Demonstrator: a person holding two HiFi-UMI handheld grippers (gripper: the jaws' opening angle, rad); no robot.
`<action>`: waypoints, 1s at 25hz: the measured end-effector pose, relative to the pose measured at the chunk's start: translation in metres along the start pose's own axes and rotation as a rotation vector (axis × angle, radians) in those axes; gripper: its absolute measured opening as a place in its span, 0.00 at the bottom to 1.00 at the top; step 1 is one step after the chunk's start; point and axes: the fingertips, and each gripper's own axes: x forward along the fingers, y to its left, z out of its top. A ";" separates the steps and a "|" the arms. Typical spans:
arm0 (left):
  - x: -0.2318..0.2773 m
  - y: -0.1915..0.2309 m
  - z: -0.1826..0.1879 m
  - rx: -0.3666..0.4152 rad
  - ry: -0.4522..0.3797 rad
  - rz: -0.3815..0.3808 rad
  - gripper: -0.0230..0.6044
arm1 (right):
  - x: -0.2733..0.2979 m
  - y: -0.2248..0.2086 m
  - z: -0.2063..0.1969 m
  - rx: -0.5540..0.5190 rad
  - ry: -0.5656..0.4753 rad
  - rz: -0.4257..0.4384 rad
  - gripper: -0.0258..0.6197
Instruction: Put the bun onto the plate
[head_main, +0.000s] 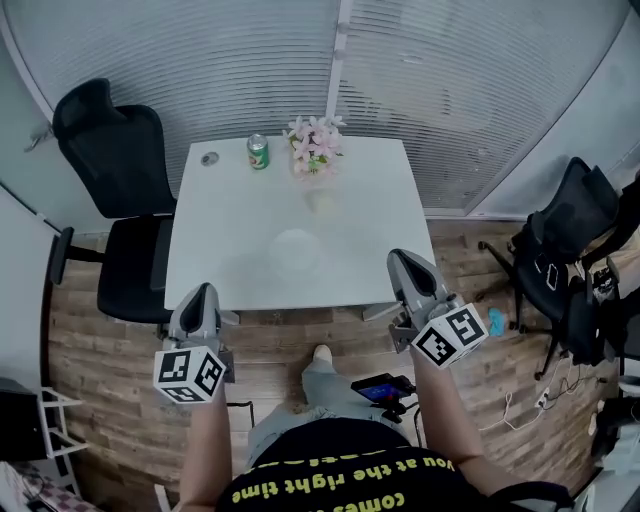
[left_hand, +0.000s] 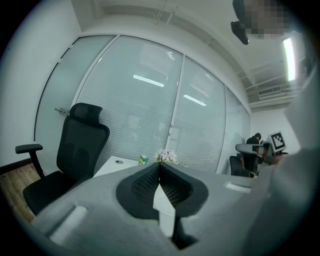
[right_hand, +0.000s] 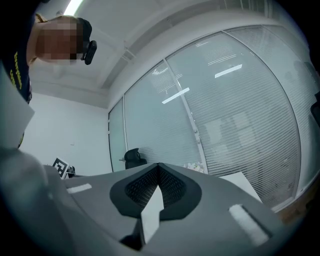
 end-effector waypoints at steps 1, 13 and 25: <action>0.006 -0.002 0.002 0.002 0.000 0.000 0.04 | 0.003 -0.005 0.002 0.002 0.000 0.003 0.05; 0.060 0.001 0.014 -0.001 0.004 0.044 0.04 | 0.055 -0.049 0.005 0.027 0.021 0.053 0.05; 0.099 0.009 0.016 -0.017 -0.001 0.100 0.04 | 0.092 -0.087 0.002 0.049 0.039 0.089 0.05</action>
